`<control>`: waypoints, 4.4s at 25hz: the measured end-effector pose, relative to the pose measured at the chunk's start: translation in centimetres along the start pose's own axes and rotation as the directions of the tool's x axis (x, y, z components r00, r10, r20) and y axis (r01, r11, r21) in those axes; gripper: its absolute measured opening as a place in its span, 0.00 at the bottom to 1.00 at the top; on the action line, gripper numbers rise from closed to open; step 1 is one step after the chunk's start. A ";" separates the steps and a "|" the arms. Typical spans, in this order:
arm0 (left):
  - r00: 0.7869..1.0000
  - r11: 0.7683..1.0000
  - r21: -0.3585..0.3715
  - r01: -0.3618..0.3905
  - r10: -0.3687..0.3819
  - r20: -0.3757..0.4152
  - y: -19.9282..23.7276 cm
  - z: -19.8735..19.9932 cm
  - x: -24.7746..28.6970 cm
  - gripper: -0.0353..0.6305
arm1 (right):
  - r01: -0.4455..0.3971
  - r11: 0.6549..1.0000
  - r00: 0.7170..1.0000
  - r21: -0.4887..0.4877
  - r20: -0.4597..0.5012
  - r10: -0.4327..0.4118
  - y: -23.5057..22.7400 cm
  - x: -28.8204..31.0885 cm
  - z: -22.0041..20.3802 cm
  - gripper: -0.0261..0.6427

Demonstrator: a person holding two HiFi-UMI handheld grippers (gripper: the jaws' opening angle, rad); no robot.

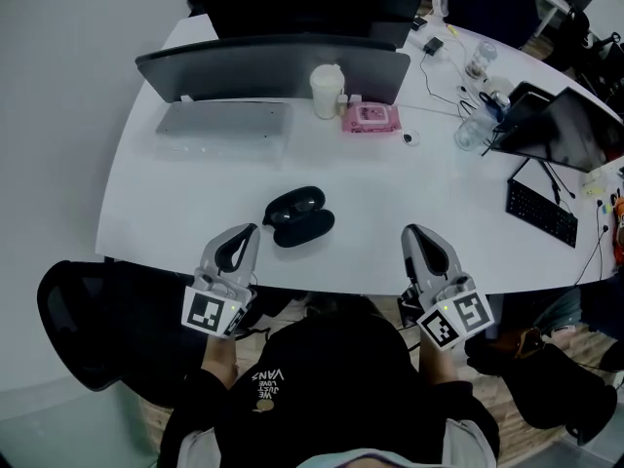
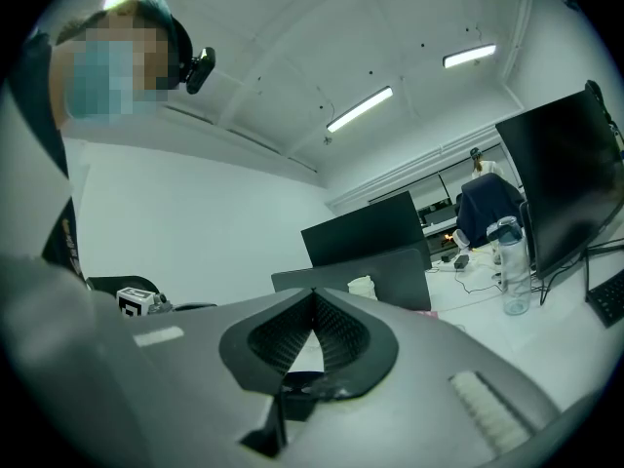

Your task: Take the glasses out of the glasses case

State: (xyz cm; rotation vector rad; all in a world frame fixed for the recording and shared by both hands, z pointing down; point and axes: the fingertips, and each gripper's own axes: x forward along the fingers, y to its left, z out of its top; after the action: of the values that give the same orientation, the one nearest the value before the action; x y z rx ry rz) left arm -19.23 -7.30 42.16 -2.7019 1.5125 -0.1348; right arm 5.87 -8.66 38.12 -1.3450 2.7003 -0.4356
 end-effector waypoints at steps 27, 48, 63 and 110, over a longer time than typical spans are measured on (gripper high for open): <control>0.993 1.000 0.018 0.022 -0.020 -0.119 -0.2 -4.6 8.3 0.06 | -0.087 0.996 0.995 0.014 -0.057 0.088 -5.7 3.6 0.4 0.04; 0.968 0.995 0.046 0.090 -0.077 -0.238 0.9 -11.0 10.7 0.06 | -0.062 0.997 0.996 0.046 -0.065 0.065 -7.4 4.0 -0.4 0.04; 0.915 0.985 0.042 0.166 -0.138 -0.379 1.0 -16.7 11.0 0.06 | -0.045 0.997 0.997 0.062 -0.066 0.049 -8.2 3.8 -0.8 0.04; 0.554 0.847 0.033 0.531 -0.317 -0.770 0.4 -26.9 11.5 0.15 | -0.003 0.994 0.997 0.111 -0.074 0.012 -11.1 3.5 -1.7 0.04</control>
State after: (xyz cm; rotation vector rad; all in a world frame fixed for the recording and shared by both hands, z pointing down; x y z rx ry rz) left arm -16.13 -17.16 69.59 -2.8308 0.7134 -1.5192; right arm 11.93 -17.45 43.14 -1.3143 2.6935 -0.6374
